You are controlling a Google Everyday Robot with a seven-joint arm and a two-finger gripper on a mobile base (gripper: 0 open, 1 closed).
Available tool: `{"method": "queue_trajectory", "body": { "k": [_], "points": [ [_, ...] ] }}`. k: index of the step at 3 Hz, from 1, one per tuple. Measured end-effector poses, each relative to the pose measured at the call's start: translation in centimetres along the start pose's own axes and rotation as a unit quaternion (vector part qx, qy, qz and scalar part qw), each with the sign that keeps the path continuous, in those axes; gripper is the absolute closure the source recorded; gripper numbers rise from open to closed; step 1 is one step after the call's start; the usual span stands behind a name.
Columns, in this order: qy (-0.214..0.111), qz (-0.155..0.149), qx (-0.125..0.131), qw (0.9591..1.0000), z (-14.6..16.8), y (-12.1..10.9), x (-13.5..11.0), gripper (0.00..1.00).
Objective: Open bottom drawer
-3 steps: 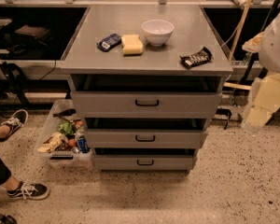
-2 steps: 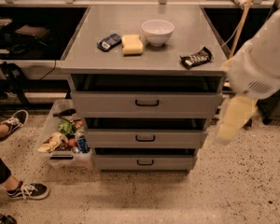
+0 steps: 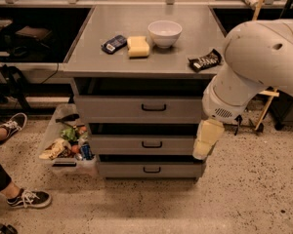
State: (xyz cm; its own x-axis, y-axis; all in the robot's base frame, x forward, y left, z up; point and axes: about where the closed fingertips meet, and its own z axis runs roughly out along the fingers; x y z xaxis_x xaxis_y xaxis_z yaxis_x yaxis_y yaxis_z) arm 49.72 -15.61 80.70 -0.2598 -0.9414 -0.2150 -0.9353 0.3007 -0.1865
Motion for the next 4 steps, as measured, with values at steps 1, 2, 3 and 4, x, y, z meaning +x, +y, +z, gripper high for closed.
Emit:
{"method": "queue_trajectory", "body": {
  "k": [1,2,3,4],
  "points": [
    [-0.007,0.009,-0.001,0.9999,2.6,0.1,0.1,0.00],
    [-0.009,0.038,-0.018,0.9991,11.2,1.0,0.4,0.00],
    [-0.011,0.064,-0.011,0.9978,20.1,0.8,-0.6,0.00],
    [-0.026,0.100,-0.001,0.9946,26.7,-0.8,-1.4,0.00]
  ]
}}
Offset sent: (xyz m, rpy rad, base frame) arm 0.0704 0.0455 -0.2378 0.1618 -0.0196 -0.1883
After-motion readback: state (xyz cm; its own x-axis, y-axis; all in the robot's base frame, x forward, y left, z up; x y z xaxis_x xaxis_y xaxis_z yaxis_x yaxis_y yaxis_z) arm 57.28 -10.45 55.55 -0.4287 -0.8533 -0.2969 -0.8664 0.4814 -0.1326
